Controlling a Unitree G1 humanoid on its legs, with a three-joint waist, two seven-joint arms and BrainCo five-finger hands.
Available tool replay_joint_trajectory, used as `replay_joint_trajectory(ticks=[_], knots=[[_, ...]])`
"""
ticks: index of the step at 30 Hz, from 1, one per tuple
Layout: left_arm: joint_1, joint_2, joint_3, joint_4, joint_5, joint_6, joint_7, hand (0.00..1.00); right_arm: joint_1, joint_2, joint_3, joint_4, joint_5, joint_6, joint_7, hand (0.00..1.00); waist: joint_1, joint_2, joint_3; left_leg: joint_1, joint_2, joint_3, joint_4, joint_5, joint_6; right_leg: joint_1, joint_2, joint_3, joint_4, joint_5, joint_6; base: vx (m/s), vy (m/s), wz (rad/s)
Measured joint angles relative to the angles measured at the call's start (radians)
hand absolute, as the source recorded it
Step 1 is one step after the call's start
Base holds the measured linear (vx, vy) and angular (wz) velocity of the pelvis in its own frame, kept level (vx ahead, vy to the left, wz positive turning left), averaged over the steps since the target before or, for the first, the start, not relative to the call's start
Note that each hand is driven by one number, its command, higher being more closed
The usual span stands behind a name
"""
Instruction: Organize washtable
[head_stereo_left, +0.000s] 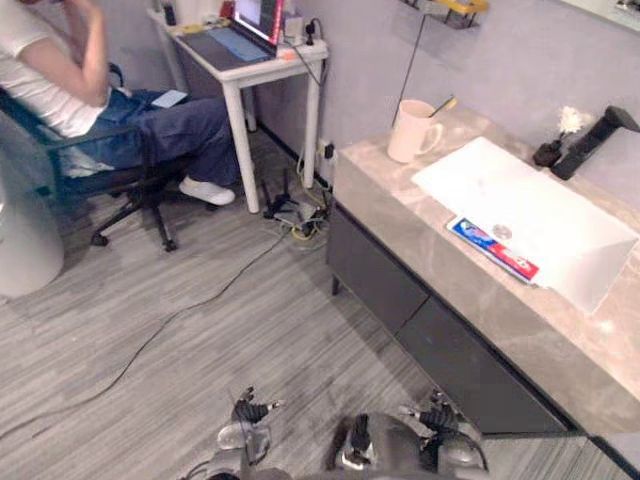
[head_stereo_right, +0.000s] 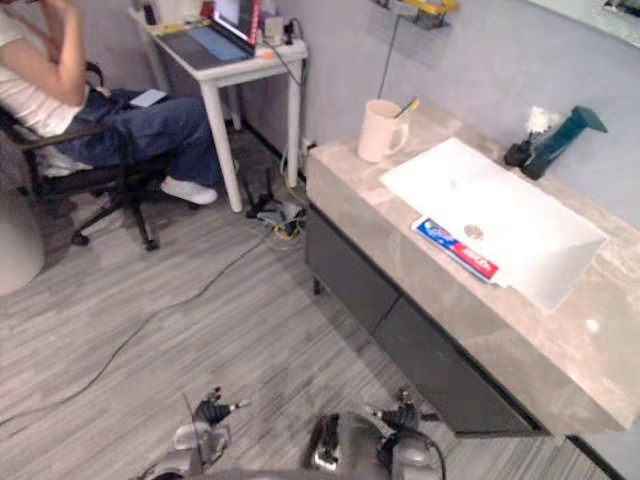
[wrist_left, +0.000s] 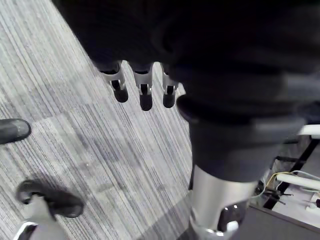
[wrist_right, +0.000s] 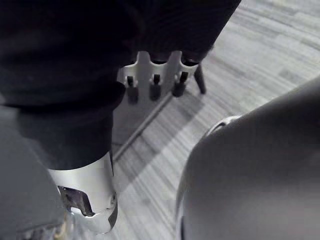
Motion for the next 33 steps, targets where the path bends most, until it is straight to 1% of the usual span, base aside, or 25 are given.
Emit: replay_joint_trajectory(ticks=[1,2,3,4,5,6,7,9,10,11,12,14,15,16,17,19,21,23,24,26,27,28,29,31,33], knots=[[0.016,-0.006,0.006,0.0,0.007,0.003,-0.001,0.0,0.005,0.003,-0.015,0.006,0.006,0.0,-0.003,0.0,-0.01,-0.007,-0.004,0.03,-0.015,-0.011,0.015,-0.017,-0.029,0.017,0.001,0.021,-0.062,0.051,-0.029,0.56,-0.022,0.19],[0.025,-0.009,0.009,0.004,0.01,0.003,-0.001,0.0,0.004,0.004,-0.021,0.005,0.012,-0.001,-0.003,0.0,-0.02,-0.009,-0.004,0.04,-0.016,-0.02,0.05,-0.029,-0.049,0.029,-0.006,0.029,-0.062,0.091,-0.098,0.6,-0.087,0.28],[0.03,-0.016,0.009,0.011,0.018,0.009,-0.002,0.0,-0.003,-0.011,-0.022,0.003,0.024,-0.001,-0.002,0.0,-0.036,0.018,0.002,0.014,0.038,-0.04,0.218,-0.044,-0.072,0.075,0.006,0.013,-0.043,0.048,-0.094,0.56,-0.132,0.22],[0.027,-0.026,0.011,0.0,0.028,0.009,-0.002,0.0,-0.004,-0.017,-0.015,-0.005,0.023,-0.001,-0.001,0.0,-0.034,0.052,0.013,-0.091,0.113,-0.061,0.502,0.001,-0.08,0.135,0.043,0.018,-0.081,0.029,-0.099,0.53,-0.131,-0.06],[0.031,-0.026,0.018,-0.004,0.028,0.008,-0.002,0.0,-0.006,-0.024,-0.01,-0.002,0.023,0.001,-0.001,0.0,-0.027,0.065,0.013,-0.144,0.153,-0.075,0.627,0.038,-0.071,0.162,0.067,0.03,-0.104,0.025,-0.104,0.51,-0.108,-0.66],[0.04,-0.032,0.039,-0.019,0.028,0.008,-0.002,0.0,-0.013,-0.032,-0.003,0.006,0.024,0.001,-0.003,0.0,-0.011,0.084,0.017,-0.206,0.204,-0.088,0.784,0.035,-0.07,0.22,0.108,0.069,-0.143,0.019,-0.113,0.51,-0.059,-1.18],[0.047,-0.031,0.043,-0.031,0.028,0.007,-0.001,0.0,-0.022,-0.035,0.005,0.033,0.025,0.004,-0.005,0.0,-0.004,0.076,0.02,-0.252,0.22,-0.105,0.844,0.032,-0.066,0.277,0.123,0.11,-0.17,0.016,-0.117,0.6,-0.059,-1.33],[0.046,-0.027,0.045,-0.055,0.027,0.003,-0.001,0.0,-0.021,-0.028,0.005,0.045,0.026,0.011,-0.006,0.0,0.0,0.055,0.03,-0.296,0.221,-0.109,0.819,0.031,-0.065,0.353,0.122,0.161,-0.217,0.016,-0.117,0.47,-0.018,-1.03],[0.044,-0.031,0.045,-0.072,0.027,-0.001,-0.002,0.0,-0.018,-0.021,0.005,0.045,0.026,0.015,-0.007,0.0,0.013,0.036,0.037,-0.349,0.217,-0.125,0.742,0.023,-0.051,0.406,0.122,0.219,-0.252,0.016,-0.102,0.34,0.038,-1.01],[0.04,-0.034,0.045,-0.073,0.027,-0.003,-0.002,0.0,-0.018,-0.02,0.004,0.045,0.026,0.017,-0.009,0.0,0.017,0.035,0.037,-0.365,0.209,-0.134,0.699,0.019,-0.044,0.421,0.125,0.249,-0.261,0.013,-0.095,0.38,0.101,-1.21],[0.039,-0.04,0.045,-0.077,0.028,-0.005,-0.001,0.0,-0.021,-0.02,0.003,0.046,0.025,0.02,-0.014,0.0,0.017,0.038,0.036,-0.392,0.195,-0.166,0.62,0.017,-0.042,0.437,0.125,0.289,-0.271,0.009,-0.086,0.34,0.166,-1.23],[0.029,-0.044,0.038,-0.081,0.027,-0.011,0.0,0.0,-0.023,-0.02,0.004,0.047,0.024,0.021,-0.022,0.0,0.018,0.048,0.03,-0.429,0.118,-0.361,0.34,0.028,-0.054,0.443,0.131,0.433,-0.272,-0.021,-0.032,0.41,0.306,-1.78],[0.029,-0.046,0.029,-0.074,0.028,-0.011,-0.002,0.0,-0.021,-0.024,0.005,0.045,0.024,0.021,-0.02,0.0,0.017,0.058,0.024,-0.43,0.115,-0.386,0.285,0.051,-0.055,0.444,0.138,0.46,-0.27,-0.03,-0.019,0.31,0.3,-1.67],[0.031,-0.051,0.018,-0.063,0.029,-0.011,-0.006,0.0,-0.019,-0.035,0.007,0.043,0.024,0.021,-0.02,0.0,0.014,0.082,0.011,-0.434,0.118,-0.404,0.244,0.122,-0.056,0.445,0.151,0.501,-0.261,-0.047,-0.002,0.29,0.297,-1.31],[0.027,-0.04,0.011,-0.044,0.038,-0.011,-0.011,0.0,-0.009,-0.027,0.009,0.046,0.023,0.022,-0.021,0.0,0.007,0.059,-0.007,-0.42,0.109,-0.364,0.26,0.094,-0.079,0.452,0.134,0.55,-0.242,-0.064,0.018,0.31,0.291,-1.05],[0.014,-0.043,-0.006,-0.038,0.047,-0.015,-0.011,0.0,0.015,-0.008,0.002,0.048,0.023,0.022,-0.022,0.0,0.013,0.01,-0.033,-0.391,0.079,-0.303,0.233,0.084,-0.062,0.435,0.084,0.584,-0.244,-0.063,0.043,0.33,0.276,-0.66],[0.015,-0.047,-0.02,-0.024,0.055,-0.017,-0.017,0.0,0.021,0.011,0.002,0.057,0.023,0.022,-0.021,0.0,0.013,-0.008,-0.044,-0.375,0.063,-0.262,0.22,0.077,-0.049,0.429,0.058,0.606,-0.252,-0.042,0.077,0.26,0.275,-0.54],[0.015,-0.042,-0.036,-0.016,0.065,-0.013,-0.019,0.0,0.018,0.006,0.001,0.067,0.023,0.022,-0.021,0.0,0.018,-0.009,-0.045,-0.335,0.061,-0.216,0.194,0.073,-0.042,0.432,0.048,0.628,-0.249,-0.01,0.096,0.2,0.258,-0.61],[0.025,-0.031,-0.033,-0.01,0.065,-0.012,-0.016,0.0,0.017,0.004,0.001,0.067,0.022,0.023,-0.021,0.0,0.02,0.004,-0.045,-0.285,0.069,-0.167,0.155,0.074,-0.041,0.43,0.038,0.618,-0.25,0.022,0.124,0.1,0.13,-0.73],[0.036,-0.025,-0.032,-0.007,0.064,-0.012,-0.015,0.0,0.016,0.001,0.002,0.07,0.022,0.023,-0.021,0.0,0.023,0.015,-0.06,-0.258,0.085,-0.123,0.119,0.076,-0.038,0.422,0.037,0.566,-0.249,0.045,0.153,0.08,0.064,-0.79],[0.043,-0.023,-0.03,-0.005,0.063,-0.012,-0.012,0.0,0.01,-0.003,0.003,0.075,0.022,0.023,-0.022,0.0,0.027,0.028,-0.067,-0.228,0.102,-0.079,0.087,0.076,-0.039,0.404,0.034,0.475,-0.24,0.066,0.17,0.06,0.011,-0.89],[0.044,-0.026,-0.019,0.006,0.063,-0.011,-0.011,0.0,0.01,-0.003,0.003,0.075,0.022,0.021,-0.023,0.0,0.025,0.032,-0.073,-0.206,0.106,-0.054,0.066,0.078,-0.04,0.398,0.026,0.378,-0.237,0.075,0.16,0.06,-0.006,-0.84],[0.043,-0.03,-0.009,0.014,0.063,-0.01,-0.012,0.0,0.01,-0.003,0.003,0.076,0.022,0.021,-0.023,0.0,0.02,0.035,-0.075,-0.192,0.105,-0.041,0.054,0.082,-0.043,0.398,0.019,0.338,-0.237,0.075,0.159,0.06,-0.026,-0.48],[0.04,-0.039,-0.01,0.026,0.064,-0.008,-0.015,0.0,0.015,-0.014,-0.001,0.08,0.022,0.02,-0.023,0.0,0.012,0.031,-0.083,-0.172,0.094,-0.036,0.031,0.103,-0.045,0.412,0.016,0.346,-0.254,0.079,0.153,0.06,-0.046,-0.18],[0.043,-0.044,-0.01,0.028,0.064,-0.004,-0.017,0.0,0.018,-0.02,-0.021,0.106,0.025,0.019,-0.023,0.0,0.015,0.045,-0.095,-0.157,0.082,-0.043,0.003,0.125,-0.05,0.43,0.013,0.346,-0.28,0.084,0.144,0.05,-0.044,0.06]])
